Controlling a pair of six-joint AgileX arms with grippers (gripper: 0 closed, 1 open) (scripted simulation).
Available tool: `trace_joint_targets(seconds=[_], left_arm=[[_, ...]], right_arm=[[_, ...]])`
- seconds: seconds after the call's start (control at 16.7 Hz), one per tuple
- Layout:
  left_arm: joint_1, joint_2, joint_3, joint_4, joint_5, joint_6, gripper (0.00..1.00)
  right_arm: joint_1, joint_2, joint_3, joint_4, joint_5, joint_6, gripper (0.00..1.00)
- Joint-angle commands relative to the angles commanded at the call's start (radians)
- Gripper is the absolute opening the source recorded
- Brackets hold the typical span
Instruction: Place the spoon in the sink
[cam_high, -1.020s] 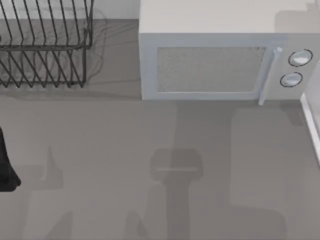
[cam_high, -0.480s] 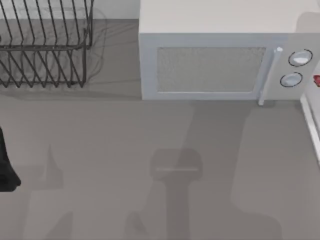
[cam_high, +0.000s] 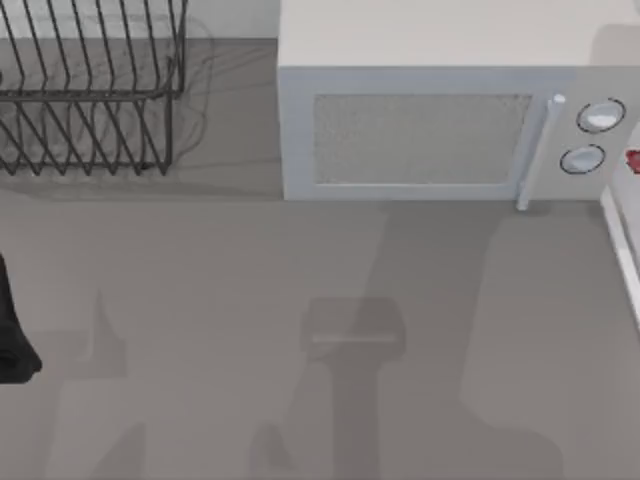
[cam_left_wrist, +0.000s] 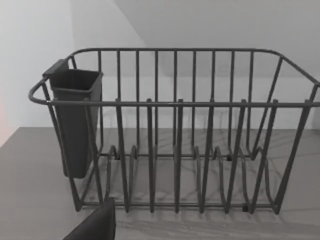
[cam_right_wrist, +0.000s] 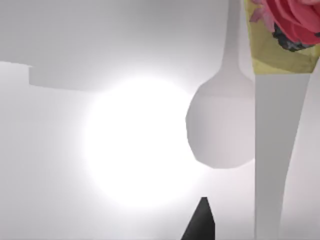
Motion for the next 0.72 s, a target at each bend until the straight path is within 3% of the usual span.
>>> trace_joint_targets(seconds=[0.36, 0.72], left_arm=[[0.000, 0.000, 0.000, 0.000, 0.000, 0.000, 1.00], [0.000, 0.000, 0.000, 0.000, 0.000, 0.000, 1.00]], right_arm=[[0.000, 0.000, 0.000, 0.000, 0.000, 0.000, 0.98], [0.000, 0.000, 0.000, 0.000, 0.000, 0.000, 1.00]])
